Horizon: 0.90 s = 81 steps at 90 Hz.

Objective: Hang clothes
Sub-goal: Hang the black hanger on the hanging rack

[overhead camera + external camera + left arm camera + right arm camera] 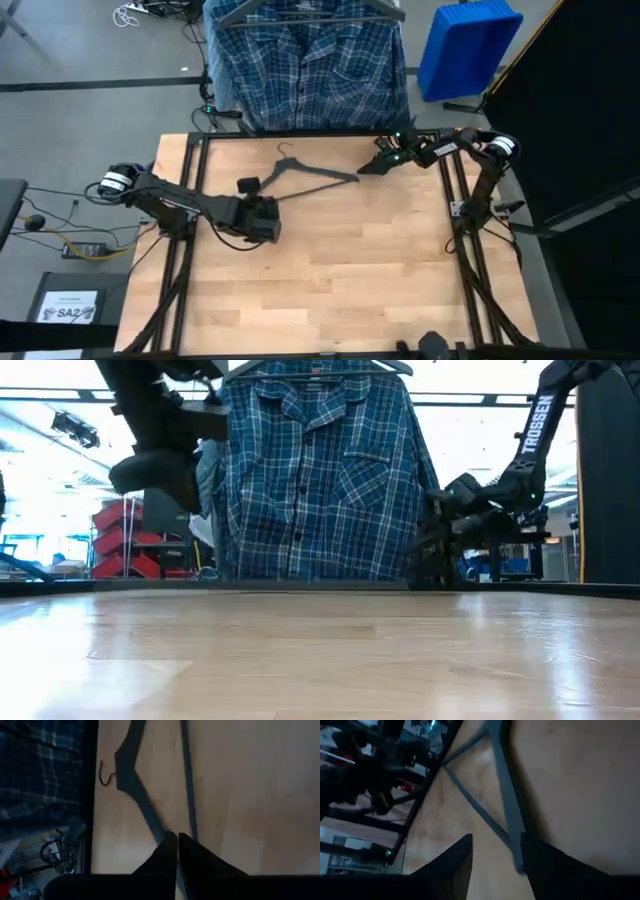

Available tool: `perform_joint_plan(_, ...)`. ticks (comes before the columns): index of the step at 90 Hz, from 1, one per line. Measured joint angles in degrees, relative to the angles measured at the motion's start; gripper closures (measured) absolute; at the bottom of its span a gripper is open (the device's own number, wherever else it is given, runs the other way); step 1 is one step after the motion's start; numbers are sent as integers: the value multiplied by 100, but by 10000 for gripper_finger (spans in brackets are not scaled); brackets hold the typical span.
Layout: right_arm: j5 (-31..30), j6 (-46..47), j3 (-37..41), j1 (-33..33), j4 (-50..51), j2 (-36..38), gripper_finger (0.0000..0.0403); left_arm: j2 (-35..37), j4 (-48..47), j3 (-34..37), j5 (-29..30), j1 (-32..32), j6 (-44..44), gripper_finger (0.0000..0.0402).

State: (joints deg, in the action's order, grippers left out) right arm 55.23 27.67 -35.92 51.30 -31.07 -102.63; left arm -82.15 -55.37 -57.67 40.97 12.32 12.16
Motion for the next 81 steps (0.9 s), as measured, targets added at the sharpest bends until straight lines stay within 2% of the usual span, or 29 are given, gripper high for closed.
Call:
perform_joint_plan(14, 170, 75, -112, 35, 13, 0, 241, 4, 33, -368, -103, -2, -186, 399)
perform_joint_plan(25, 184, 75, -136, -13, -64, 0, 236, 4, 291, -298, -1006, -241, -98, 400)
perform_joint_plan(39, 198, 132, -136, -176, -236, 0, 239, 4, 892, 241, -2134, -806, -167, 393)
perform_joint_plan(52, 288, 350, -136, -350, -467, 2, 243, 4, 1158, 775, -2785, -1655, -388, 358)
perform_joint_plan(66, 402, 547, -136, -478, -658, 2, 241, 2, 1853, 1272, -4113, -2629, -684, 304)
perform_joint_plan(81, 401, 573, -136, -550, -745, 2, 244, 2, 2055, 1442, -4240, -3221, -911, 258)
